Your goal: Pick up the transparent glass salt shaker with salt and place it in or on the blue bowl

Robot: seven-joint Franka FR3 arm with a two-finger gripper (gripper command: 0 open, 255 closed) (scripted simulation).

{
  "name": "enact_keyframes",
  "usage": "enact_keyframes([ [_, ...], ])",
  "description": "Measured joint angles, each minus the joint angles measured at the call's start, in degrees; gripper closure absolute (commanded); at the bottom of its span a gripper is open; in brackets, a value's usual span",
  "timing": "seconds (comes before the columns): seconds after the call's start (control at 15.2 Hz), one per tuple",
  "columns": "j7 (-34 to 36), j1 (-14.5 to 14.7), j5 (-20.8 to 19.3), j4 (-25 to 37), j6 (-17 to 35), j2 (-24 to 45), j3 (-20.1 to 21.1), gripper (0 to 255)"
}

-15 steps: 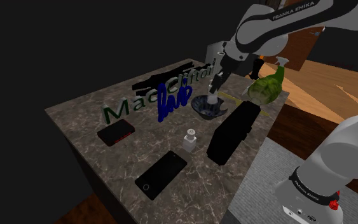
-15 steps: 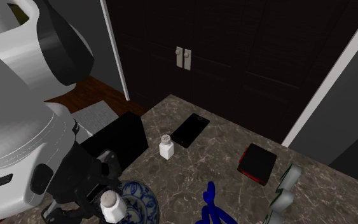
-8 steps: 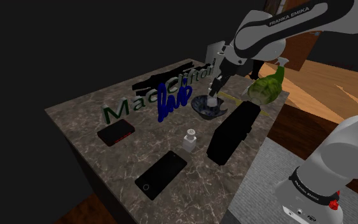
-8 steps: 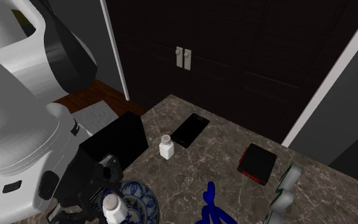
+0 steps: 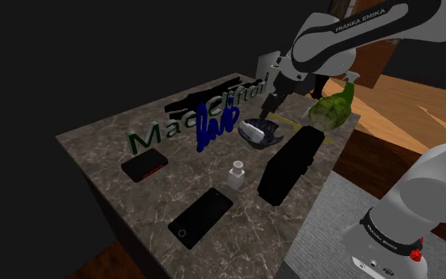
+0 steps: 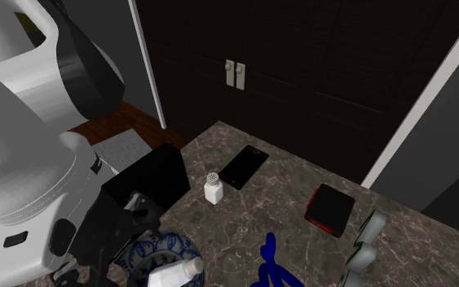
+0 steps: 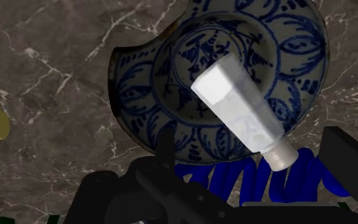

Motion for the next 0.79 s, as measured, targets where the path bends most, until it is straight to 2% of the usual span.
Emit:
enact_keyframes([
  [0.13, 0.19, -0.14, -0.26, 0.53, -1.09, -0.60, -0.08, 0],
  [0.4, 0.74, -0.90, -1.46, 2.81, -7.13, -4.30, -0.76, 0],
  [0.79, 0.84, -0.98, -1.61, 2.96, -8.00, -4.94, -0.84, 0],
])
